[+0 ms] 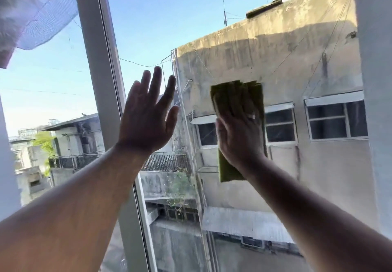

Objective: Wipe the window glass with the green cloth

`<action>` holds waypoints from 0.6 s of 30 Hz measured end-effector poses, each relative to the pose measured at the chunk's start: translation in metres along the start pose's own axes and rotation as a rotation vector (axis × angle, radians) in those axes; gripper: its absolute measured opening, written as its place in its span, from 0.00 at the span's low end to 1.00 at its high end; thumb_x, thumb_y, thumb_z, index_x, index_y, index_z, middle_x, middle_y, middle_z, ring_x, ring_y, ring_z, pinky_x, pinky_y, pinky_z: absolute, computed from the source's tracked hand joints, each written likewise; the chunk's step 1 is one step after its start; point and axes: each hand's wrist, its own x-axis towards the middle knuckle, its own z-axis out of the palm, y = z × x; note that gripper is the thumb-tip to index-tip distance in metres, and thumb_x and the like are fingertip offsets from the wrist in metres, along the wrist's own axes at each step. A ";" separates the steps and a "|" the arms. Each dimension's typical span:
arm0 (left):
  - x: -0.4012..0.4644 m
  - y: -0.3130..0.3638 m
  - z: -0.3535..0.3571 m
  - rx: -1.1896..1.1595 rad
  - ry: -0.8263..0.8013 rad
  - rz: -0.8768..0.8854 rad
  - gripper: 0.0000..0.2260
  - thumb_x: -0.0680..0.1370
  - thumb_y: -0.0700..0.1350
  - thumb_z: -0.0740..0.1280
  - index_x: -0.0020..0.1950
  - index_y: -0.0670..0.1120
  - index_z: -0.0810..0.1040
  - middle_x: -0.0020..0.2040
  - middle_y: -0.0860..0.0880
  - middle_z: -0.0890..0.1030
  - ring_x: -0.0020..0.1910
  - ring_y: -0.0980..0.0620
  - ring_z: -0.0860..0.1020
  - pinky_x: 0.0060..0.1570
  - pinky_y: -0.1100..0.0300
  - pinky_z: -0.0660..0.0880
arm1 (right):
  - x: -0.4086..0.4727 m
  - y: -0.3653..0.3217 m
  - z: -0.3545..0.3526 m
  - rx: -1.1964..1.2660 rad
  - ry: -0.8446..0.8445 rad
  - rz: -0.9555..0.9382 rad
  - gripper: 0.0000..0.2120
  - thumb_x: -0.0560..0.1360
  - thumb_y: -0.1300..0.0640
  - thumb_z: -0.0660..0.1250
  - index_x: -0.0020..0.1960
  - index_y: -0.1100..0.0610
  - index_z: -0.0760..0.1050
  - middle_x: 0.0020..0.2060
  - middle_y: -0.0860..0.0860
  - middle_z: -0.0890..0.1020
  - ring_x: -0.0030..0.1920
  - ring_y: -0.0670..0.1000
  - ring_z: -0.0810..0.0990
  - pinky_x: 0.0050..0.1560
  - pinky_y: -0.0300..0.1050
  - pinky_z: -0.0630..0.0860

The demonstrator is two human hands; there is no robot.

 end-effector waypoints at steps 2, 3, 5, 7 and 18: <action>-0.001 0.000 -0.001 -0.004 0.001 0.007 0.28 0.84 0.57 0.46 0.83 0.48 0.52 0.83 0.39 0.51 0.82 0.38 0.51 0.80 0.43 0.51 | -0.042 -0.024 0.006 0.024 -0.131 -0.374 0.32 0.77 0.53 0.61 0.80 0.45 0.58 0.80 0.49 0.61 0.81 0.55 0.53 0.82 0.57 0.46; -0.001 0.000 -0.001 -0.010 0.000 0.007 0.28 0.85 0.57 0.46 0.83 0.48 0.52 0.83 0.39 0.51 0.82 0.38 0.51 0.80 0.43 0.51 | -0.066 -0.026 0.002 0.006 -0.218 -0.586 0.32 0.77 0.52 0.61 0.80 0.45 0.58 0.80 0.48 0.61 0.81 0.54 0.55 0.81 0.55 0.43; -0.002 -0.001 -0.001 -0.017 -0.008 -0.002 0.28 0.85 0.57 0.46 0.83 0.48 0.51 0.84 0.39 0.50 0.82 0.38 0.50 0.80 0.44 0.50 | -0.087 0.005 -0.011 -0.060 -0.358 -0.882 0.33 0.76 0.49 0.62 0.80 0.45 0.58 0.80 0.48 0.62 0.79 0.55 0.59 0.81 0.53 0.44; -0.002 -0.001 0.000 -0.011 -0.007 -0.009 0.28 0.85 0.58 0.46 0.83 0.49 0.50 0.84 0.39 0.50 0.82 0.38 0.50 0.80 0.45 0.48 | -0.074 0.060 -0.021 -0.085 -0.333 -0.775 0.34 0.75 0.49 0.63 0.80 0.44 0.57 0.79 0.50 0.64 0.78 0.58 0.63 0.81 0.57 0.52; 0.000 0.001 0.004 0.044 0.027 0.010 0.29 0.84 0.56 0.44 0.83 0.46 0.50 0.83 0.37 0.51 0.81 0.34 0.53 0.79 0.40 0.52 | -0.057 0.000 -0.005 -0.021 -0.080 0.130 0.33 0.76 0.51 0.57 0.81 0.52 0.55 0.81 0.55 0.57 0.80 0.60 0.57 0.81 0.58 0.51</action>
